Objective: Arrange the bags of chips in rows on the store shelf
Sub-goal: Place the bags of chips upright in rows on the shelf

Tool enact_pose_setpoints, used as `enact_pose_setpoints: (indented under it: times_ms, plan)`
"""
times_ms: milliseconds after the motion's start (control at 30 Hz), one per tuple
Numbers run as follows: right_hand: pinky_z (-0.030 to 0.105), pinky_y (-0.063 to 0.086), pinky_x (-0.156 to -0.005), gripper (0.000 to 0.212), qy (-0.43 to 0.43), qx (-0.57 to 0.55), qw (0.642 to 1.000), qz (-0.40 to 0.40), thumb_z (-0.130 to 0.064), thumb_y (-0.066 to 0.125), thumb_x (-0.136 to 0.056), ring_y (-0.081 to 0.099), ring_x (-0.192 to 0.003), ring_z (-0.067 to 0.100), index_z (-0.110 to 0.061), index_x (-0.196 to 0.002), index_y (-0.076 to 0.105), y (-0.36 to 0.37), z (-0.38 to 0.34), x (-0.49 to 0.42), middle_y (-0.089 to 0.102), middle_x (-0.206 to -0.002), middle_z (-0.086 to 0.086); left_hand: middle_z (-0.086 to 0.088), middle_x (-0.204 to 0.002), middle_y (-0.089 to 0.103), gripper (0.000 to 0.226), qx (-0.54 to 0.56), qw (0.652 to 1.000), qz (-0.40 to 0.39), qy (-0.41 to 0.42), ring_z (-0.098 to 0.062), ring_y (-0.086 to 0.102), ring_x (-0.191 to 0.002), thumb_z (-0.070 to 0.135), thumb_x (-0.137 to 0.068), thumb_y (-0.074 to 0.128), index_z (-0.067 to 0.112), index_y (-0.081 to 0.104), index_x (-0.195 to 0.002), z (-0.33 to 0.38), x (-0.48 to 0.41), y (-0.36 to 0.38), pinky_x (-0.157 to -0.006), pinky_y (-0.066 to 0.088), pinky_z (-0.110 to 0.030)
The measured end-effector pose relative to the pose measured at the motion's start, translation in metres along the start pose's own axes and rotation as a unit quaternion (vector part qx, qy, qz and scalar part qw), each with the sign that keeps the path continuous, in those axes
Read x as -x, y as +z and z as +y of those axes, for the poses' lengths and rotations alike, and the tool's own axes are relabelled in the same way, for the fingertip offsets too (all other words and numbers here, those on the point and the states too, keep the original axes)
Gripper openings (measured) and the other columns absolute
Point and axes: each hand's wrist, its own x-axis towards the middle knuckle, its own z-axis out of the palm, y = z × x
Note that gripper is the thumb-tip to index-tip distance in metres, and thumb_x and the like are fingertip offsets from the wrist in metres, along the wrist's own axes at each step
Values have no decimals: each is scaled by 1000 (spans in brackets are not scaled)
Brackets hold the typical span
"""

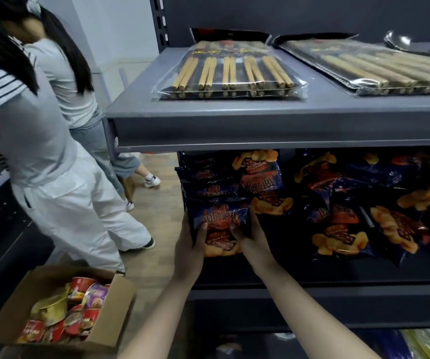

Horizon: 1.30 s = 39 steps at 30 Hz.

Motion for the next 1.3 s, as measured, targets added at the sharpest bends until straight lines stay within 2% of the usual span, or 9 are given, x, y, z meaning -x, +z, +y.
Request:
enact_pose_setpoints:
  times_ms: [133, 300, 433, 533, 700, 833, 1033, 1200, 1300]
  plan:
    - [43, 41, -105, 59, -8, -8, 1000, -12, -21, 70, -83, 51, -123, 12, -42, -128, 39, -9, -5, 2, 55, -131, -5, 13, -126, 54, 61, -7, 1000, 18, -1, -9, 55, -112, 54, -84, 43, 35, 30, -141, 5, 2, 1, -91, 45, -28]
    - [30, 43, -102, 64, -10, -18, 999, -40, -5, 64, -86, 51, -122, 8, -25, -138, 34, -33, -19, 8, 53, -132, -5, 25, -124, 48, 66, 44, 997, 58, -6, 18, 48, -104, 59, -81, 49, 32, 35, -140, 12, 6, -3, -76, 34, 4]
    - [26, 38, -104, 60, -16, 12, 1000, -8, -5, 58, -90, 47, -121, 1, -27, -140, 33, -62, -32, 4, 49, -130, -12, 6, -135, 45, 42, 97, 979, 181, -5, -1, 42, -121, 16, -97, 46, 12, 42, -138, 27, 7, -8, -82, 29, 7]
    - [19, 43, -96, 48, -35, -1, 999, 23, 1, 48, -93, 48, -117, 3, -25, -132, 36, -79, -47, -4, 49, -126, -8, -2, -135, 51, 38, 123, 966, 214, 79, -9, 48, -123, 5, -96, 46, 10, 47, -133, 54, 2, -6, -96, 36, -6]
    - [8, 44, -84, 49, -45, 9, 998, 46, 2, 46, -95, 49, -117, 8, -13, -140, 33, -88, -65, -27, 48, -132, 0, 7, -113, 61, 31, 105, 971, 136, 166, -6, 57, -110, 1, -91, 52, 10, 57, -120, 120, -28, 19, -95, 41, -16]
    - [6, 42, -83, 54, -45, 123, 991, 39, -2, 51, -93, 52, -103, 2, -15, -142, 33, -85, -76, -37, 50, -123, -4, 2, -102, 58, 31, -114, 979, -27, 166, -10, 53, -95, 15, -87, 61, 4, 57, -116, 153, -63, 54, -78, 35, -15]
    - [36, 31, -112, 67, -13, 226, 973, 53, -21, 61, -87, 37, -133, 19, -16, -145, 30, -87, -72, -47, 40, -143, 2, -9, -141, 43, 69, -357, 876, -170, 277, -28, 45, -125, 24, -85, 64, 19, 29, -144, 144, -108, 81, -94, 44, -34]
    - [35, 31, -112, 66, 6, 203, 978, 48, -18, 57, -90, 39, -132, 20, -15, -147, 25, -96, -67, -34, 40, -144, 5, 1, -158, 10, 74, -588, 639, -241, 433, -21, 8, -145, 27, -86, 63, 29, 21, -147, 154, -126, 102, -117, 11, -42]
    - [24, 29, -108, 65, 29, 175, 983, 54, -10, 53, -92, 37, -133, 18, -15, -148, 20, -104, -64, -29, 37, -146, 5, -2, -157, 14, 78, -656, 562, -286, 415, -21, 4, -145, 34, -81, 67, 25, 25, -146, 167, -131, 117, -117, 2, -45]
